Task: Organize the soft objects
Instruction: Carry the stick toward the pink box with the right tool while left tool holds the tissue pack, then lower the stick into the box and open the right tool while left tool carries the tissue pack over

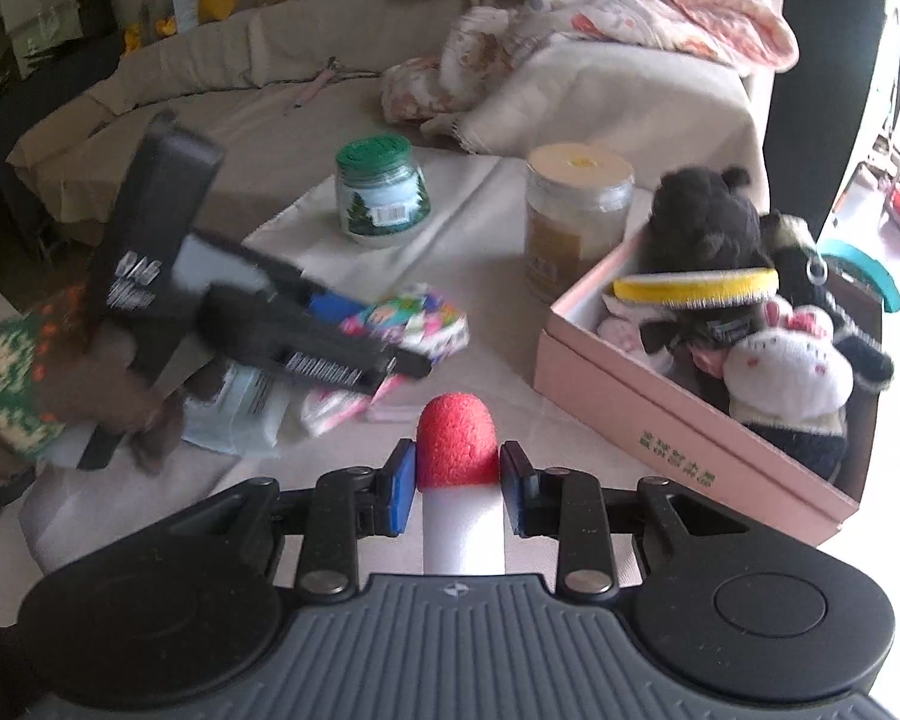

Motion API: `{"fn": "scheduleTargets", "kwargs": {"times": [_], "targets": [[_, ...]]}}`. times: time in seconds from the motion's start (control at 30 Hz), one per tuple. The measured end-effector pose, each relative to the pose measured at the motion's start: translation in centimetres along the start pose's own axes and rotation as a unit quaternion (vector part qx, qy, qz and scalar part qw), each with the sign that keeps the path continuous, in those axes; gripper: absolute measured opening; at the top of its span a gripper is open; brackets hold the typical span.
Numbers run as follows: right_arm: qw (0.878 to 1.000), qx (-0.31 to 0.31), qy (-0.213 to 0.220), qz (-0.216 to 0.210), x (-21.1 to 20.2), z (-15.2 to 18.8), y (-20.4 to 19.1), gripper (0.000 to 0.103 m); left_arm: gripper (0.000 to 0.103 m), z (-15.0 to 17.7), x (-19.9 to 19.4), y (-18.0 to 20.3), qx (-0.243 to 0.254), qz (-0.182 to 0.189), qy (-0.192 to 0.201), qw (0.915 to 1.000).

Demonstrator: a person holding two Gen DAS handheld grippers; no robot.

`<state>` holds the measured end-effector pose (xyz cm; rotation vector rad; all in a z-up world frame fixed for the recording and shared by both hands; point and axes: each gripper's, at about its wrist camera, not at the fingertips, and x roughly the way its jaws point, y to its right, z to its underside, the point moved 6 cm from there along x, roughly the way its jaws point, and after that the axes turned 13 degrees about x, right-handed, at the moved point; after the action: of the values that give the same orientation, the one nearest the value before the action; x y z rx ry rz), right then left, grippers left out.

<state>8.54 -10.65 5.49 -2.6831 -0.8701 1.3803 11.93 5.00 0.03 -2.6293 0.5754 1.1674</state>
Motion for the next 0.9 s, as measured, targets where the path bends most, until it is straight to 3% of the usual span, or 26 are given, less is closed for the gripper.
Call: {"fn": "scheduleTargets", "kwargs": {"times": [0.33, 0.57, 0.73, 0.9], "targets": [[0.998, -0.027, 0.059, -0.005, -5.7, -3.5, -3.7, 0.029, 0.053, -1.8, -7.1, 0.2, 0.003, -0.004, 0.072, 0.9974], [0.989, -0.002, 0.146, -0.004, -12.1, -7.6, -2.7, 0.029, 0.053, -7.9, -9.9, 2.3, 0.033, 0.011, 0.143, 0.9891], [0.975, 0.030, 0.219, 0.028, -17.2, -12.0, 0.8, 0.029, 0.054, -13.0, -9.3, 5.0, 0.050, 0.046, 0.188, 0.9799], [0.961, 0.058, 0.258, 0.076, -19.4, -13.8, 5.3, 0.029, 0.054, -16.0, -4.3, 7.8, 0.045, 0.069, 0.176, 0.9810]]}}
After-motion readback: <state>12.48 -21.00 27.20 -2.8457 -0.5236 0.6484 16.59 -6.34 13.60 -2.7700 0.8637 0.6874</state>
